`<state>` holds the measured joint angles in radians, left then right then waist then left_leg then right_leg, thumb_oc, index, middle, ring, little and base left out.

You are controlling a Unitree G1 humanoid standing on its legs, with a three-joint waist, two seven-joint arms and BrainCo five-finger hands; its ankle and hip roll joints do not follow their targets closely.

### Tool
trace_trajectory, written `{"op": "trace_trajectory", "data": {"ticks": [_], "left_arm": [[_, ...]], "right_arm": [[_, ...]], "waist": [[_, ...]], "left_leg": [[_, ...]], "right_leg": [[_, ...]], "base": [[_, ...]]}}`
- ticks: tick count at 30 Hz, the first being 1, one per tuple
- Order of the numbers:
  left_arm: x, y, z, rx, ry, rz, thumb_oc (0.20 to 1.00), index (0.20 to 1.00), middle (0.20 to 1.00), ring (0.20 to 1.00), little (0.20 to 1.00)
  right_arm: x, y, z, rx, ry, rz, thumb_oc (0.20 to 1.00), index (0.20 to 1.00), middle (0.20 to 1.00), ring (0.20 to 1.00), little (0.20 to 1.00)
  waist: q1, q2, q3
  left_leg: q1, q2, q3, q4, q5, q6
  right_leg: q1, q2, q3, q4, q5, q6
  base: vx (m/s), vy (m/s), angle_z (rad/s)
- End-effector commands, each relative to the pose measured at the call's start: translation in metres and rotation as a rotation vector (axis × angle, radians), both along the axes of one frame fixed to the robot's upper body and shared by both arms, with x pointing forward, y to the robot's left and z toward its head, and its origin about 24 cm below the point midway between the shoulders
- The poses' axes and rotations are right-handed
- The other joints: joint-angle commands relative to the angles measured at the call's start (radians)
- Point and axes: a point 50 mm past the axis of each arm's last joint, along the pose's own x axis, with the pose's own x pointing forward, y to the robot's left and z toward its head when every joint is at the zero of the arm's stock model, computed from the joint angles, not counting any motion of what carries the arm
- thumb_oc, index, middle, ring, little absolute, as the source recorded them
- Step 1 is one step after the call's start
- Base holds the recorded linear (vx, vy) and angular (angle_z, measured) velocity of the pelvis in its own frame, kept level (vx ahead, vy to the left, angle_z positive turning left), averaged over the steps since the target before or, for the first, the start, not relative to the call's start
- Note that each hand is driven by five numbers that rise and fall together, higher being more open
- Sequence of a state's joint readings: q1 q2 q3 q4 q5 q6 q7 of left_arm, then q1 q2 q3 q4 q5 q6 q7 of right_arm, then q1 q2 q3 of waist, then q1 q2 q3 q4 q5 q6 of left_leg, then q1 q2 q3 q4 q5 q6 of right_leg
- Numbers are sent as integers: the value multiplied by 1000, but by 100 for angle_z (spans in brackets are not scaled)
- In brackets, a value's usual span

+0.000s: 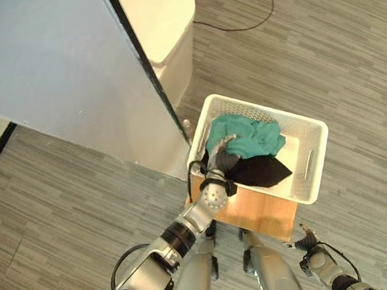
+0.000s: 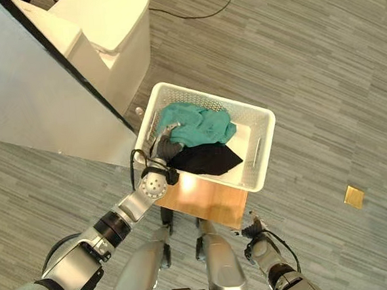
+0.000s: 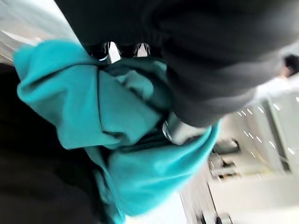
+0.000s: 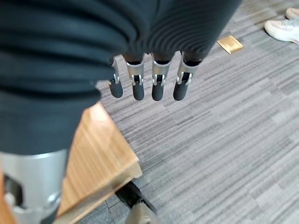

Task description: Pick up bed clothes into laundry basket.

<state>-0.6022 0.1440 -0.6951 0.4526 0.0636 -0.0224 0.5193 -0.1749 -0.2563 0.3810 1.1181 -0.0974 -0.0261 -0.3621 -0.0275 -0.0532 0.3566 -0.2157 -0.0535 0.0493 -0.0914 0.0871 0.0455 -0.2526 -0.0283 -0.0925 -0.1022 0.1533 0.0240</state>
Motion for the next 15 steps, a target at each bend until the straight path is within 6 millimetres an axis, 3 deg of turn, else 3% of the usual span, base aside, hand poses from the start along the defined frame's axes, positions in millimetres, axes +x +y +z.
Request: {"op": "trace_trajectory", "data": {"ticks": [1,6,15], "left_arm": [[0,-35,32,-29,-144,-107,1000,1000,1000,1000,1000],[2,-38,28,2,-134,-107,1000,1000,1000,1000,1000],[16,-17,25,62,-113,-47,1000,1000,1000,1000,1000]], "right_arm": [[-12,-26,0,-57,25,-66,1000,1000,1000,1000,1000],[-14,-30,-1,-56,29,-85,1000,1000,1000,1000,1000],[-18,-36,-1,-58,38,-110,1000,1000,1000,1000,1000]], "waist": [[12,25,16],[0,39,4],[21,67,-39]], "left_leg": [[5,67,-9,4,-58,-49],[18,67,-4,4,-59,-51],[44,62,-53,4,-51,-57]], "right_leg": [[94,-62,3,15,-119,93],[101,-62,8,15,-121,92],[155,-64,-39,15,-139,78]], "base": [[-18,-11,-21],[-25,-12,-12],[-23,-59,16]]}}
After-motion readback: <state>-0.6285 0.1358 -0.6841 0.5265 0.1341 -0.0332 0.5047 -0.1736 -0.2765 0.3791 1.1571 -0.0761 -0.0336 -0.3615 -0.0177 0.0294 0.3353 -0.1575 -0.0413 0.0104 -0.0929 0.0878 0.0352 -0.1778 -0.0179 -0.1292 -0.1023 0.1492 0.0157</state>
